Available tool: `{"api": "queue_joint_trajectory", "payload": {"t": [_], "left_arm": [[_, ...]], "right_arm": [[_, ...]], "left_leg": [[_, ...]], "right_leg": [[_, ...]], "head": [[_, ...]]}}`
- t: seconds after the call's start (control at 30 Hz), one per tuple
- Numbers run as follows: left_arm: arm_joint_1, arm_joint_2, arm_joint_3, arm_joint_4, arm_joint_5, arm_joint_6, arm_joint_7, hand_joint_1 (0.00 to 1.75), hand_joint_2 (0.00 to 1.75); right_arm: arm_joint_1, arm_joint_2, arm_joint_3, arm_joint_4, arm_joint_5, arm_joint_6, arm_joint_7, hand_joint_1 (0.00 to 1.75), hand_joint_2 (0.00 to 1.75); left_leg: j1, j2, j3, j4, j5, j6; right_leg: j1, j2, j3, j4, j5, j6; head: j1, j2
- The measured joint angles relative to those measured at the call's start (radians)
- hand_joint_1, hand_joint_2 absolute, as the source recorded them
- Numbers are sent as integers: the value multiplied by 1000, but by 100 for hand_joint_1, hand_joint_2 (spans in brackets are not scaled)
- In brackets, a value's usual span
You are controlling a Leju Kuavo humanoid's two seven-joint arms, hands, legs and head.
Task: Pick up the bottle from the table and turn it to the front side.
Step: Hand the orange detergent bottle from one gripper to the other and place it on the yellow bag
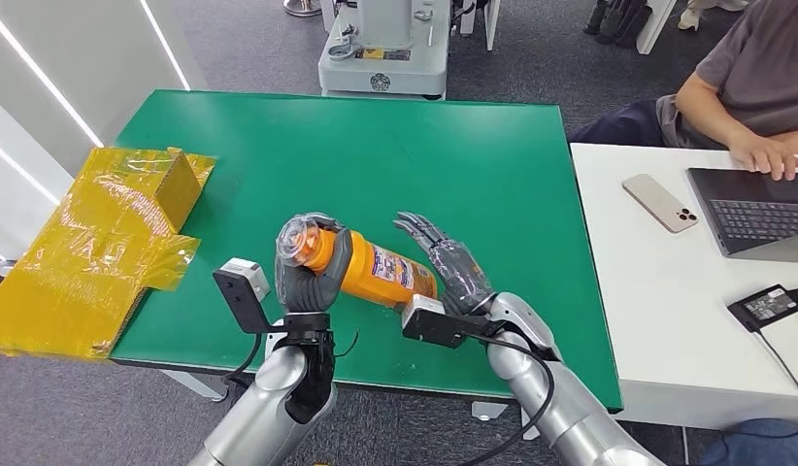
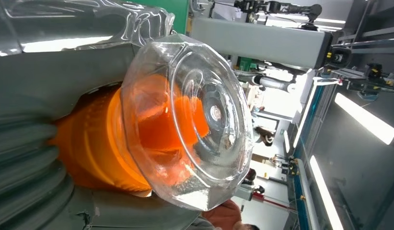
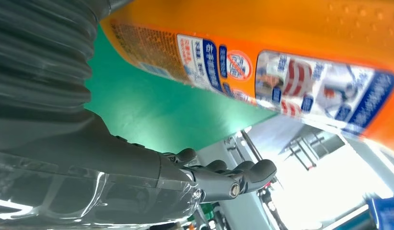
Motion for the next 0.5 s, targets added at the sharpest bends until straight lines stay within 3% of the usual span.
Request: {"api": "queue_joint_trajectory", "payload": {"t": [0.23,0.37,0.5], "left_arm": [[5,3,1,0,-1,4,-2,175,175],[25,17,10,-9,-2,12,-8,175,175],[26,20,20,-18,-4,10,-8,175,175]], "right_arm": [[5,0,-19,-28,-23,-21,-10,0,175],[96,-3,-69,-252,-243,-10,-69,0,175],[136,-11,-73,-352,-325,57,-83,0,175]], "left_leg": [[0,0,0,0,0,0],[0,0,0,0,0,0],[0,0,0,0,0,0]], "right_leg": [[0,0,0,0,0,0],[0,0,-1,0,-1,0],[0,0,-1,0,-1,0]], "head": [[0,0],[0,0],[0,0]]}}
